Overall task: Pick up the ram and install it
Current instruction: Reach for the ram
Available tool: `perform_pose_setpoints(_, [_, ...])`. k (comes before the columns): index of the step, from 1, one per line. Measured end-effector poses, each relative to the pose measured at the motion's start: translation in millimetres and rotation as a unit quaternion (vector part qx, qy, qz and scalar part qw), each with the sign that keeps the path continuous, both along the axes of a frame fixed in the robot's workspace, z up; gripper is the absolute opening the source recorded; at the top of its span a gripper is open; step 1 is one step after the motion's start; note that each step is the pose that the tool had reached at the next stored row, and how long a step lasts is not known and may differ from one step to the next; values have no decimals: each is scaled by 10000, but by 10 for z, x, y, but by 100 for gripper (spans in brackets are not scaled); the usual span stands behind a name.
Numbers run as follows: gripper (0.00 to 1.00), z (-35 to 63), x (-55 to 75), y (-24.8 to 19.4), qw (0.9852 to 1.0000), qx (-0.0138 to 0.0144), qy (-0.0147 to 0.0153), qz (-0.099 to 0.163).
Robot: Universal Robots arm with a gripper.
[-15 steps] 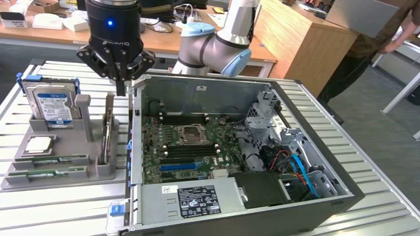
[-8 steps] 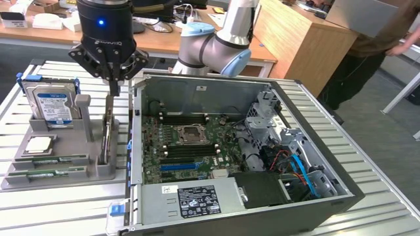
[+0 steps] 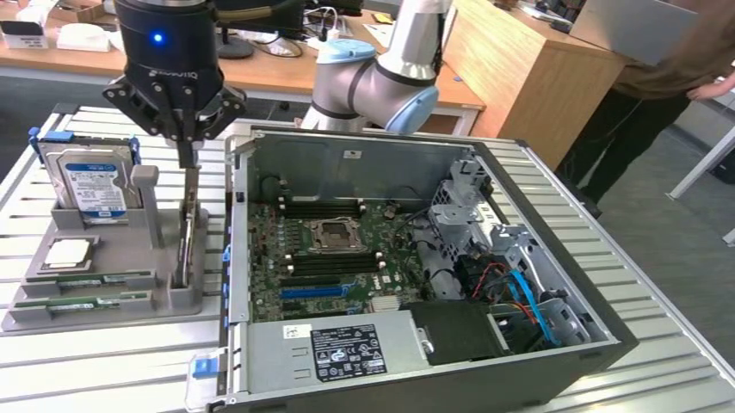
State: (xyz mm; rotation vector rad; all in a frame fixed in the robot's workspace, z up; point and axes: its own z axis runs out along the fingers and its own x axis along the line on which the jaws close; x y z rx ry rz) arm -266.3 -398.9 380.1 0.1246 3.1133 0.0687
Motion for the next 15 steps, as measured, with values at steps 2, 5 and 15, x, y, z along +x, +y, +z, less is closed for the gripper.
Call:
perform_pose_setpoints(2, [10,-3,-37,0,10000,0,0,0])
perform_pose_setpoints(5, [10,-6,-95,0,10000,0,0,-1])
perform_pose_setpoints(15, [10,-21,-284,0,10000,0,0,-1])
